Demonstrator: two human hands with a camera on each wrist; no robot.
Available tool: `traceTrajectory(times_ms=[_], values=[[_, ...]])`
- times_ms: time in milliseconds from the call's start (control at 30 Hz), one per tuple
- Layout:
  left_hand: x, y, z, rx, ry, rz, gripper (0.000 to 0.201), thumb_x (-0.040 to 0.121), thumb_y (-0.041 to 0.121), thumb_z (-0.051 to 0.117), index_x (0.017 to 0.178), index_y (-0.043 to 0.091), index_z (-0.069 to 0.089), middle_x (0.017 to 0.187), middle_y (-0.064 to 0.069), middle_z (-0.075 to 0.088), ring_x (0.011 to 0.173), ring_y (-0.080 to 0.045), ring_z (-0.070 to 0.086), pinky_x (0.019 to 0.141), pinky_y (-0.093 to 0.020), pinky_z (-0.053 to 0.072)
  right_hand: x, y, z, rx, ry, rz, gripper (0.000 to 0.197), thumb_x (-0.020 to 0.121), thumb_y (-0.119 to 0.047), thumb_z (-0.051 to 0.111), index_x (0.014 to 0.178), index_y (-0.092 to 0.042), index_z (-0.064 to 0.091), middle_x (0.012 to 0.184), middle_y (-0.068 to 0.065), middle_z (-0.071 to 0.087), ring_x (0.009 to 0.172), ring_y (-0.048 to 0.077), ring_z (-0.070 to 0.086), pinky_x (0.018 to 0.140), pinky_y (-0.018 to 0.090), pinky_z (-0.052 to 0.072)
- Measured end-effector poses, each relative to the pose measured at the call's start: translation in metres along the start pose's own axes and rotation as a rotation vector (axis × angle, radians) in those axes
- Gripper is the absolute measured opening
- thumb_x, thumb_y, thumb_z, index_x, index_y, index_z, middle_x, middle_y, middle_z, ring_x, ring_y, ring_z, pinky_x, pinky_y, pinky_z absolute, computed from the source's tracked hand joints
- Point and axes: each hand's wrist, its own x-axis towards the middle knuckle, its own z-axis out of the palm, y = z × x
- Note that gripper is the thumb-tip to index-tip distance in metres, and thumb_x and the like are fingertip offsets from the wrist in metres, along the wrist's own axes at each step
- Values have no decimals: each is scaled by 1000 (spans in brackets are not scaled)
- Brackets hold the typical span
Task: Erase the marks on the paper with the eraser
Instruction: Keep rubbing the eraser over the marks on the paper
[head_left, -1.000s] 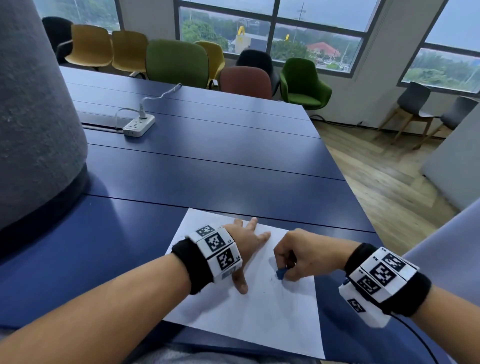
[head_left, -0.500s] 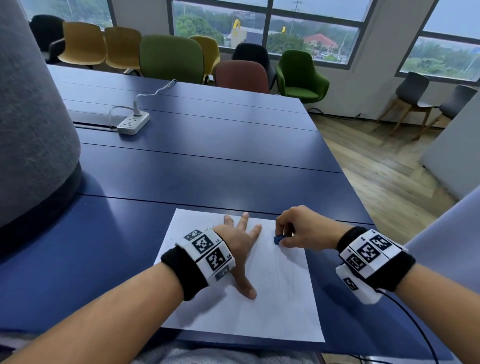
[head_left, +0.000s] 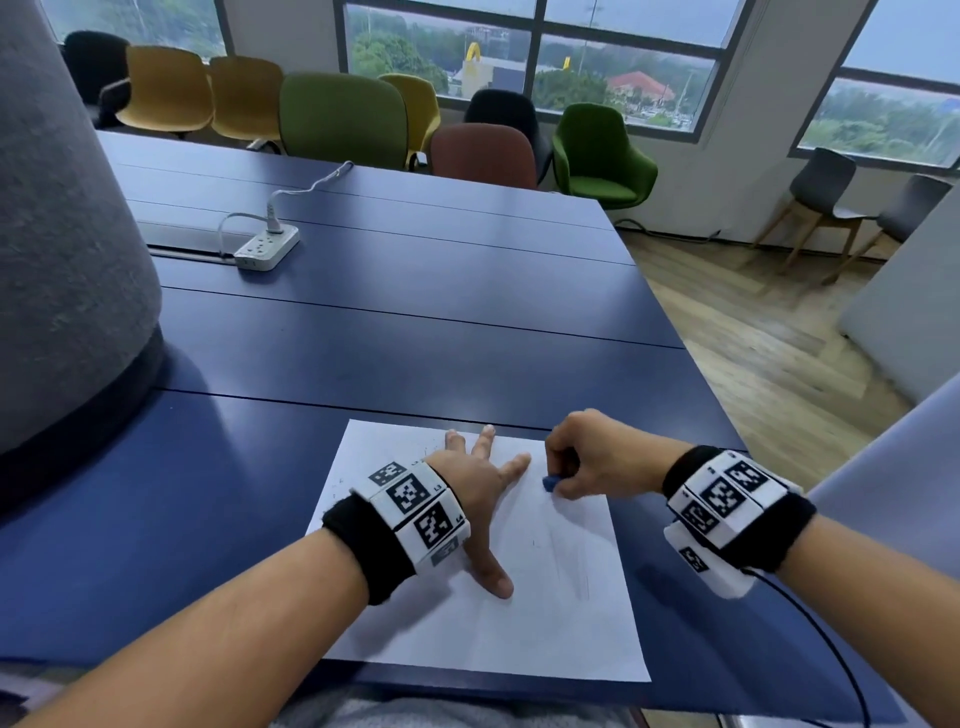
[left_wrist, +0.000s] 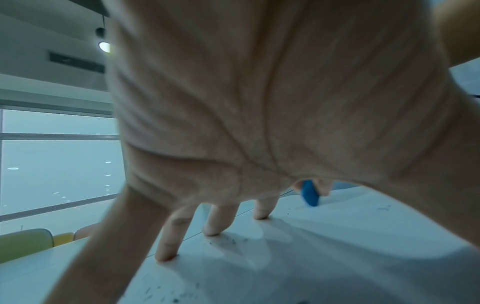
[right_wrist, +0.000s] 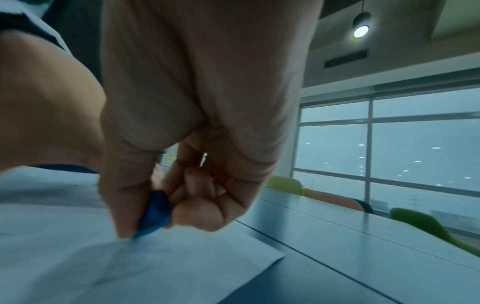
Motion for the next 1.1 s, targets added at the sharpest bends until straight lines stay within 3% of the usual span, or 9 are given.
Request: traceTrajectory(times_ms=[133, 300, 433, 567, 733, 900, 1033, 1100], values=[[-1, 2, -3, -5, -18, -5, 142, 52, 68, 83, 153, 38, -13, 161, -10, -20, 147, -43, -7, 110, -55, 31, -13, -11, 5, 5, -234, -45, 12, 75, -20, 80, 76, -14, 69, 62, -10, 60, 50, 1, 50, 51, 11, 40], [0, 0, -1, -10, -16, -34, 142, 52, 72, 80, 153, 36, -14, 161, -11, -19, 147, -45, -6, 110, -56, 30, -10, -6, 5, 34, -84, 6, 14, 76, -19, 79, 73, -14, 67, 60, -9, 58, 49, 1, 50, 51, 14, 39], [0, 0, -1, -5, -16, -40, 143, 51, 73, 80, 153, 36, -14, 161, -12, -20, 146, -45, -6, 110, -56, 29, -20, -16, 10, 34, -321, -40, 11, 75, -19, 80, 78, -15, 70, 67, -10, 62, 53, 1, 51, 56, 15, 44], [1, 0, -1, -8, -14, -39, 143, 52, 72, 80, 153, 36, -14, 161, -12, -20, 146, -46, -6, 111, -56, 29, -13, -7, 5, 85, -142, 15, 13, 75, -21, 79, 77, -12, 70, 65, -9, 62, 51, 2, 50, 54, 16, 42], [1, 1, -2, -4, -25, -39, 144, 52, 71, 81, 153, 36, -15, 160, -12, -22, 146, -46, -7, 111, -57, 29, -25, -15, 12, 77, -396, -38, 14, 74, -20, 80, 72, -23, 66, 64, -10, 61, 56, 3, 52, 60, 21, 46], [0, 1, -2, 1, -30, -37, 142, 53, 71, 80, 153, 36, -15, 160, -11, -23, 146, -46, -7, 109, -56, 31, -12, -1, 6, 115, -102, 10, 11, 74, -18, 78, 73, -14, 67, 67, -7, 61, 54, 3, 49, 58, 21, 45], [0, 2, -2, 1, -33, -34, 143, 54, 70, 80, 153, 35, -16, 160, -13, -23, 145, -47, -9, 110, -58, 30, -22, -15, 15, 92, -369, -32, 17, 73, -21, 80, 70, -24, 64, 69, -8, 63, 59, 7, 54, 63, 29, 51], [0, 2, -1, 1, -34, -30, 143, 53, 71, 80, 153, 35, -16, 160, -13, -23, 145, -47, -8, 110, -58, 30, -17, -12, 11, 94, -330, -4, 14, 73, -24, 81, 75, -21, 68, 70, -7, 65, 61, 7, 55, 65, 33, 53]])
